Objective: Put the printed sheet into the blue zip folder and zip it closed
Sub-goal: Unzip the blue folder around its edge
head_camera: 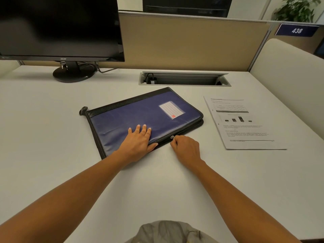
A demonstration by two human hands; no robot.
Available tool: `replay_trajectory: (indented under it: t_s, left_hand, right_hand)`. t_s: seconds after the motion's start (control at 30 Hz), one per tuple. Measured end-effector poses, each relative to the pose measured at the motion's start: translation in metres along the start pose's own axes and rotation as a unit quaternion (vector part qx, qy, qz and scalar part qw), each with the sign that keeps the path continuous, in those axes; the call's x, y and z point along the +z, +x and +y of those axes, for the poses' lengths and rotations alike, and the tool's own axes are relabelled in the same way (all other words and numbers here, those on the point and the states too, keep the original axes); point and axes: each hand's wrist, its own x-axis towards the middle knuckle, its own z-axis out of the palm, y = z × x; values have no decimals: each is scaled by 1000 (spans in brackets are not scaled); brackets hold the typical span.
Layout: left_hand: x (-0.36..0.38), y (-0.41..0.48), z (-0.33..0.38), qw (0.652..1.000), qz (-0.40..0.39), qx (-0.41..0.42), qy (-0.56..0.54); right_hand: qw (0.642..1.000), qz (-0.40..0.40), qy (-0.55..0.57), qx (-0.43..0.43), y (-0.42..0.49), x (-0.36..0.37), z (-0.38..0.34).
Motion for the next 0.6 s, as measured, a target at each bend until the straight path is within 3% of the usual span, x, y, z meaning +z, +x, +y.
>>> replay_trajectory:
  t_s: [0.3,0.6]
  left_hand:
    - [-4,3,1,1000,-14,5,10]
    - [-15,9,8,1000,-21,8,16]
  right_hand:
    - [996,44,-8,71,10,-11,31]
    - [998,35,4,60,15,-15,43]
